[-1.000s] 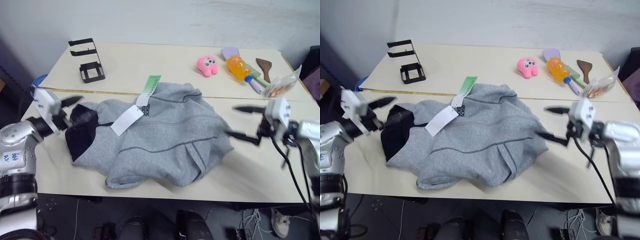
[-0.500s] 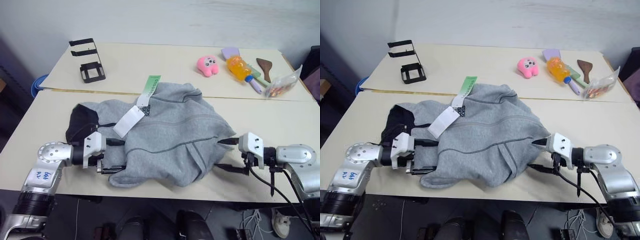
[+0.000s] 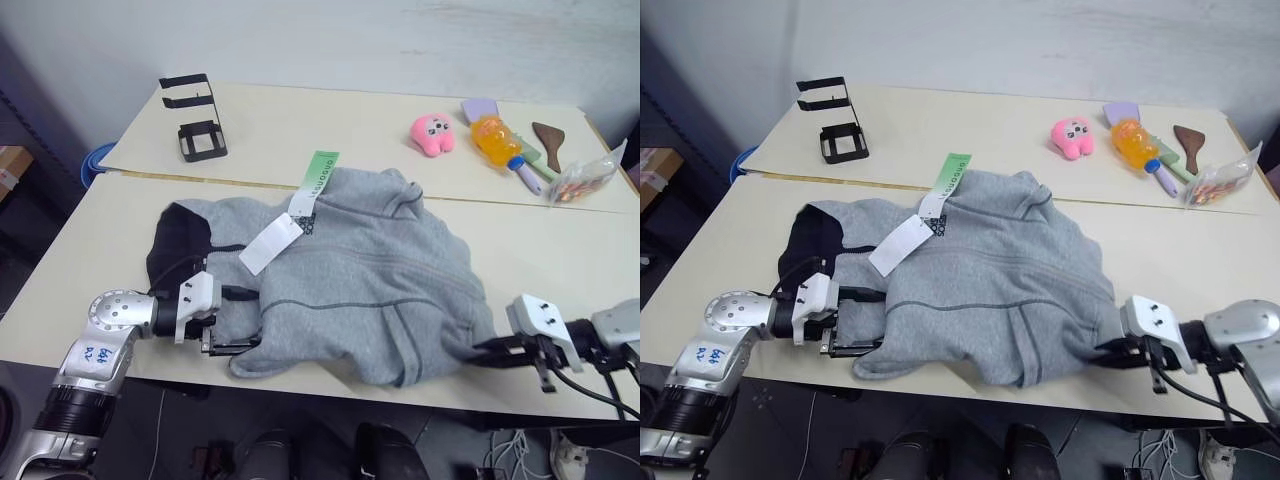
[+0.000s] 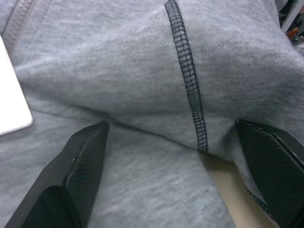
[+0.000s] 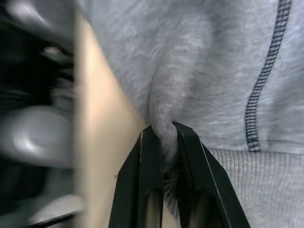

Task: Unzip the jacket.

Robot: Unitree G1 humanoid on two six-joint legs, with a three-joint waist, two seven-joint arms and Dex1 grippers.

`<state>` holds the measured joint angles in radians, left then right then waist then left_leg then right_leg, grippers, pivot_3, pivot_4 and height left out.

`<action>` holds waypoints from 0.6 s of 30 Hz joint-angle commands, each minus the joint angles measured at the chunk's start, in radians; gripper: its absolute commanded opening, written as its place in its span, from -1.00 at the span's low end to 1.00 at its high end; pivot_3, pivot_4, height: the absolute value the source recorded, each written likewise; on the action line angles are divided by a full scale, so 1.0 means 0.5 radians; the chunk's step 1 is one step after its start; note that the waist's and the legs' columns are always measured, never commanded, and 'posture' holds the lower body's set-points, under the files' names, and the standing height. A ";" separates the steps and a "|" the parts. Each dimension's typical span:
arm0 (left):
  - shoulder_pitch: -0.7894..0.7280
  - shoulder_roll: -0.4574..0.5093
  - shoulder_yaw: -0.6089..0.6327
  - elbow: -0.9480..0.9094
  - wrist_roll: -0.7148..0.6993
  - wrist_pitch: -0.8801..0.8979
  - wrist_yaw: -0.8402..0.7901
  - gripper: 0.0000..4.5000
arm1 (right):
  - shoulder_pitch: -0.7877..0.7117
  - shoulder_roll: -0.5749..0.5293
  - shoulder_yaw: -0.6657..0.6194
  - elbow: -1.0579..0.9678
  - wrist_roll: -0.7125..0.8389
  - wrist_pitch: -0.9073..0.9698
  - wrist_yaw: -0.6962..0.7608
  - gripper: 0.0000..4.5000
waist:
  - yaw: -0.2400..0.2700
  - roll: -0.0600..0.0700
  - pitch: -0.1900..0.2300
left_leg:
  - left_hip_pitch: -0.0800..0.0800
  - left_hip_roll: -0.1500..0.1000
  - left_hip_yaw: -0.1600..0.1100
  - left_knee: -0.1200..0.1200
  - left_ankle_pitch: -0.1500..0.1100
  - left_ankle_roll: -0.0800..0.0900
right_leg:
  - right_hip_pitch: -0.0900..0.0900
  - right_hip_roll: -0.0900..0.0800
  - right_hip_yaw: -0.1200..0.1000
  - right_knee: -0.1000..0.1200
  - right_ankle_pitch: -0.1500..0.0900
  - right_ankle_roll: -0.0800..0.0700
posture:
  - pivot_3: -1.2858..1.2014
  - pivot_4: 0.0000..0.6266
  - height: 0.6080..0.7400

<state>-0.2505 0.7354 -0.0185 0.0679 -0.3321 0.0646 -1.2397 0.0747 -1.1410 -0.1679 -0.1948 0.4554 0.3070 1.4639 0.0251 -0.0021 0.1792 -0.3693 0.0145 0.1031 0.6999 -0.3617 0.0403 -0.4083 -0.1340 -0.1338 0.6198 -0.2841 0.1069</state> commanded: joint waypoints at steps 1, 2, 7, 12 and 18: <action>0.060 0.051 0.048 -0.110 -0.089 0.098 -0.043 1.00 | 0.315 -0.070 -0.257 -0.293 0.103 0.189 0.049 -0.99 | 0.000 -0.001 0.000 | 0.001 0.000 -0.002 0.000 0.000 0.000 | 0.002 0.000 0.001 -0.001 0.000 0.000 | 0.03 -0.52 1.00; 0.085 0.073 0.086 -0.123 -0.130 0.148 -0.054 1.00 | 0.430 -0.011 -0.301 -0.339 0.058 0.138 -0.010 -0.99 | 0.002 -0.001 0.000 | 0.000 0.000 -0.002 0.000 0.000 0.000 | 0.002 -0.001 0.002 -0.001 0.000 0.000 | 0.03 -0.52 1.00; 0.182 0.240 0.238 -0.256 -0.407 0.604 -0.107 1.00 | 0.620 0.289 -0.528 -0.298 0.039 -0.128 -0.161 -0.66 | -0.004 -0.002 0.000 | 0.000 0.002 -0.008 0.000 -0.002 -0.004 | 0.005 0.001 0.004 -0.005 0.000 -0.001 | 0.03 -0.52 1.00; 0.176 0.448 0.397 -0.203 -0.555 0.870 -0.205 1.00 | 0.794 0.314 -0.887 -0.481 0.398 0.256 -0.177 0.08 | -0.005 0.001 0.001 | 0.002 0.002 -0.008 0.000 -0.002 -0.003 | 0.005 0.002 0.005 -0.004 -0.001 -0.001 | 0.03 -0.52 1.00; -0.249 0.325 0.356 0.068 -0.440 0.747 -0.095 1.00 | 0.255 0.156 -0.829 -0.650 1.049 0.845 -0.520 1.00 | -0.005 0.001 0.001 | 0.003 0.003 -0.012 0.000 -0.002 -0.004 | 0.007 -0.012 0.007 -0.014 0.000 -0.003 | 0.03 -0.52 1.00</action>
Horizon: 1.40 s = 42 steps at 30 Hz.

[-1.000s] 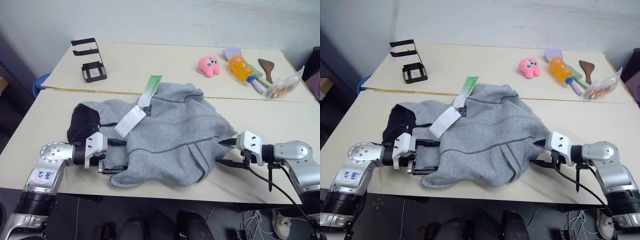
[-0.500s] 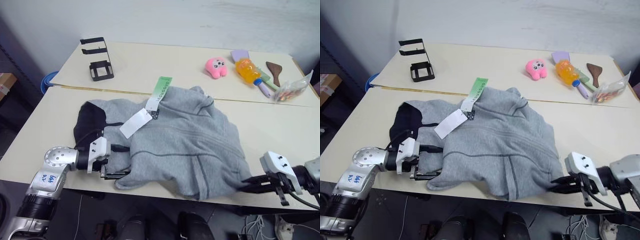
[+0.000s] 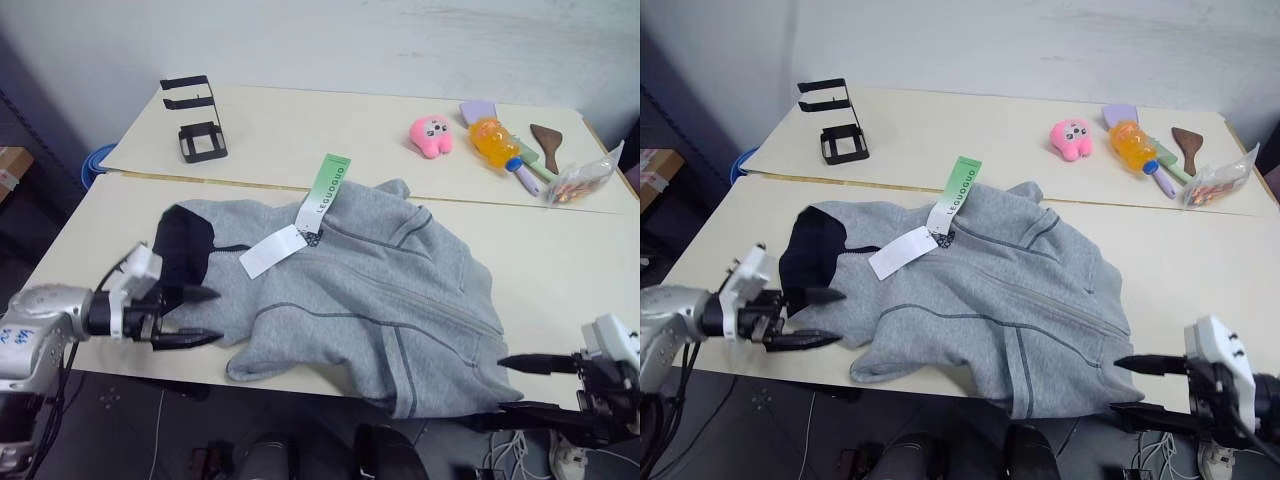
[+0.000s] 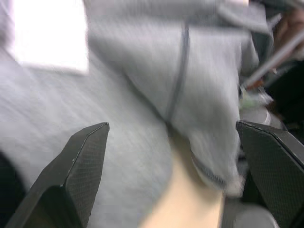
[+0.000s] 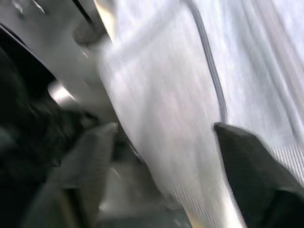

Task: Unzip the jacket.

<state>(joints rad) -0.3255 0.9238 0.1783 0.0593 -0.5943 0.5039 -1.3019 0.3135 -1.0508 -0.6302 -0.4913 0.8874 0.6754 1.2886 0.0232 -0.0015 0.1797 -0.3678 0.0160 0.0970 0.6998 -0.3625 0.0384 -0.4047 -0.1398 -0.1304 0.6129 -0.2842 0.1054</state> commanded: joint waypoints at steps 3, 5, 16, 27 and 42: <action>-0.329 -0.204 -0.158 0.331 0.299 -0.457 0.069 1.00 | -0.835 0.116 0.609 0.033 0.034 0.168 -0.457 1.00 | -0.005 0.000 0.000 | 0.000 0.000 0.001 -0.002 -0.001 -0.003 | -0.001 0.001 -0.003 0.000 0.000 -0.001 | 0.03 -0.52 1.00; -0.434 -0.255 -0.229 0.500 0.440 -0.683 0.056 1.00 | -1.155 0.276 0.861 0.140 -0.033 0.250 -0.635 1.00 | -0.011 -0.005 -0.001 | -0.005 -0.001 0.004 -0.002 0.000 -0.004 | -0.009 0.016 -0.005 0.011 0.000 -0.001 | 0.03 -0.52 1.00; -0.744 -0.408 -0.254 1.150 0.639 -1.253 0.014 1.00 | -2.216 1.299 1.517 1.055 -0.570 0.447 -1.350 1.00 | -0.055 -0.007 -0.001 | -0.011 -0.004 0.015 -0.001 0.002 0.000 | -0.020 0.018 -0.011 0.023 0.000 -0.001 | 0.03 -0.52 1.00; -0.552 -0.412 -0.165 1.129 0.607 -1.210 0.041 1.00 | -2.497 1.790 1.520 1.587 -0.811 0.120 -1.369 1.00 | -0.117 -0.006 -0.001 | -0.011 -0.003 0.013 -0.001 0.003 0.001 | -0.021 0.019 -0.010 0.026 0.000 0.000 | 0.03 -0.52 1.00; -0.521 -0.476 -0.142 1.045 0.595 -1.169 0.077 1.00 | -2.524 1.990 1.503 1.736 -0.943 0.027 -1.327 0.60 | -0.120 -0.006 -0.001 | -0.010 -0.004 0.012 -0.001 0.002 0.001 | -0.020 0.018 -0.010 0.026 0.000 0.000 | 0.03 -0.52 1.00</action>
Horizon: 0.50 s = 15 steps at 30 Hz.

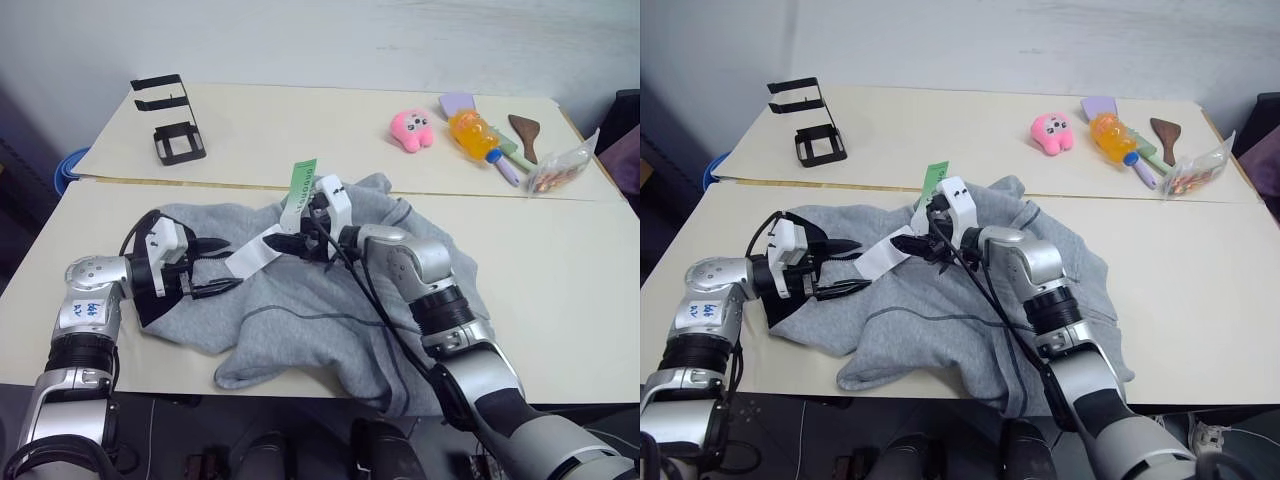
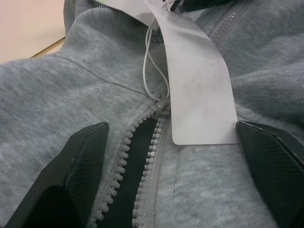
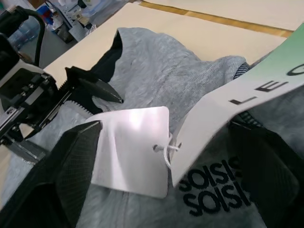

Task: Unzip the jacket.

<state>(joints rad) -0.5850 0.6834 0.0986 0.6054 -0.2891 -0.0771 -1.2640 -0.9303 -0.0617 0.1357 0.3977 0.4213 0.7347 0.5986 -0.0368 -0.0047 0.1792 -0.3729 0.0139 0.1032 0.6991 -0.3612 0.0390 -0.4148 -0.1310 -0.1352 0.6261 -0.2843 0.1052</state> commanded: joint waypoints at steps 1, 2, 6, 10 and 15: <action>-0.003 0.004 0.018 -0.050 -0.016 -0.003 0.002 1.00 | -0.029 0.011 -0.027 -0.052 -0.026 -0.129 0.060 0.46 | 0.000 0.000 0.000 | 0.000 0.000 0.000 0.000 0.000 0.000 | 0.000 0.000 0.000 0.000 0.000 0.000 | 0.03 -0.52 1.00; -0.004 0.001 0.016 -0.056 -0.018 0.009 0.001 1.00 | -0.013 0.001 -0.034 -0.078 -0.039 -0.173 0.063 0.28 | -0.001 0.000 0.000 | 0.000 0.000 0.000 0.000 0.000 0.000 | 0.000 0.000 0.000 0.000 0.000 0.000 | 0.03 -0.52 1.00; 0.012 -0.025 0.002 -0.114 -0.026 0.050 0.013 1.00 | 0.081 -0.091 -0.062 -0.246 -0.079 -0.270 0.081 -0.32 | 0.004 0.000 0.000 | 0.000 0.000 0.000 0.000 0.000 0.000 | 0.000 0.000 0.000 0.000 0.000 0.000 | 0.03 -0.52 1.00; 0.022 -0.076 -0.004 -0.187 -0.039 0.092 0.040 1.00 | 0.204 -0.209 -0.105 -0.502 -0.061 -0.309 0.113 -0.98 | 0.015 0.000 0.000 | -0.001 -0.002 -0.003 0.000 0.000 0.000 | 0.001 -0.002 0.000 0.000 0.000 0.000 | 0.03 -0.52 1.00; 0.013 -0.114 -0.007 -0.231 -0.036 0.132 0.043 1.00 | 0.260 -0.214 -0.243 -0.530 -0.011 -0.394 0.078 -1.00 | 0.009 0.000 0.000 | -0.001 -0.001 -0.002 0.000 0.000 0.000 | 0.000 0.000 0.000 -0.001 0.000 0.000 | 0.03 -0.52 1.00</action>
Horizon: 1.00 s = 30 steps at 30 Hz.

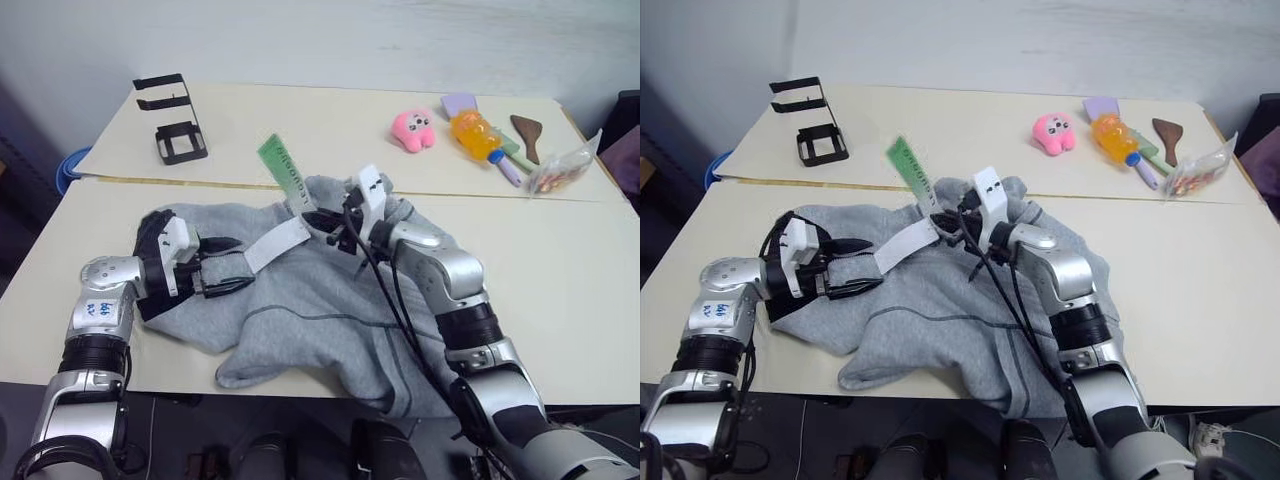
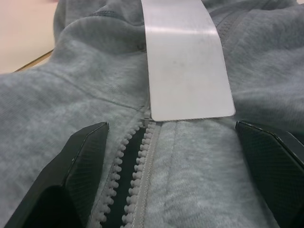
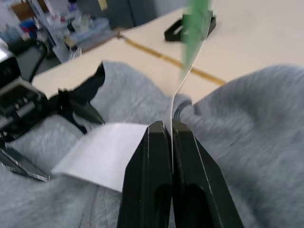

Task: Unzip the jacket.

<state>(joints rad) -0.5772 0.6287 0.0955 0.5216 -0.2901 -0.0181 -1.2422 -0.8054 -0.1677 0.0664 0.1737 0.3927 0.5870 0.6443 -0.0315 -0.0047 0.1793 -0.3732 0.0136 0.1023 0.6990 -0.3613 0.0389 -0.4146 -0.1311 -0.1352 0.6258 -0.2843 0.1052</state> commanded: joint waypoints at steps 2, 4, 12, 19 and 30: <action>-0.016 -0.026 -0.013 -0.074 -0.024 0.011 0.007 1.00 | 0.038 -0.035 -0.098 -0.087 -0.032 -0.275 0.001 -1.00 | -0.002 0.000 0.000 | 0.001 0.000 0.001 -0.001 0.000 0.000 | 0.000 0.000 0.000 0.000 0.000 0.000 | 0.03 -0.52 1.00; -0.036 -0.052 -0.024 -0.085 -0.022 0.014 0.015 1.00 | 0.062 -0.070 -0.088 -0.106 -0.103 -0.397 -0.010 -1.00 | 0.001 0.000 0.000 | 0.001 0.000 0.001 -0.001 0.000 0.000 | 0.000 0.000 0.001 0.000 0.000 0.000 | 0.03 -0.52 1.00; -0.170 -0.166 -0.103 -0.047 0.040 -0.041 0.085 1.00 | 0.207 -0.329 -0.007 -0.306 -0.314 -0.746 0.116 -1.00 | 0.011 0.000 0.000 | 0.000 -0.003 -0.001 0.000 0.000 0.001 | 0.001 -0.003 0.000 -0.001 0.000 0.000 | 0.03 -0.52 1.00; -0.269 -0.230 -0.108 0.119 0.055 -0.177 0.091 1.00 | 0.376 -0.322 0.013 -0.477 -0.263 -0.682 0.127 -1.00 | 0.007 0.000 0.000 | 0.001 -0.002 0.001 0.000 0.000 0.001 | 0.001 -0.001 0.000 -0.001 0.000 0.000 | 0.03 -0.52 1.00; -0.440 -0.087 -0.433 0.841 0.577 -0.544 0.130 1.00 | 0.441 -0.291 0.057 -0.597 -0.226 -0.599 0.147 -1.00 | 0.010 0.000 0.000 | 0.002 -0.003 0.001 -0.001 0.001 0.002 | 0.002 -0.001 0.000 -0.001 0.000 0.000 | 0.03 -0.52 1.00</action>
<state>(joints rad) -0.8047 0.5632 -0.0742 0.8763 -0.0850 -0.2713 -1.1708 -0.5725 -0.3041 0.1124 -0.0762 0.2646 0.2952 0.7171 -0.0268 -0.0048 0.1793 -0.3720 0.0122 0.1030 0.6986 -0.3609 0.0398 -0.4135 -0.1312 -0.1354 0.6251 -0.2843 0.1054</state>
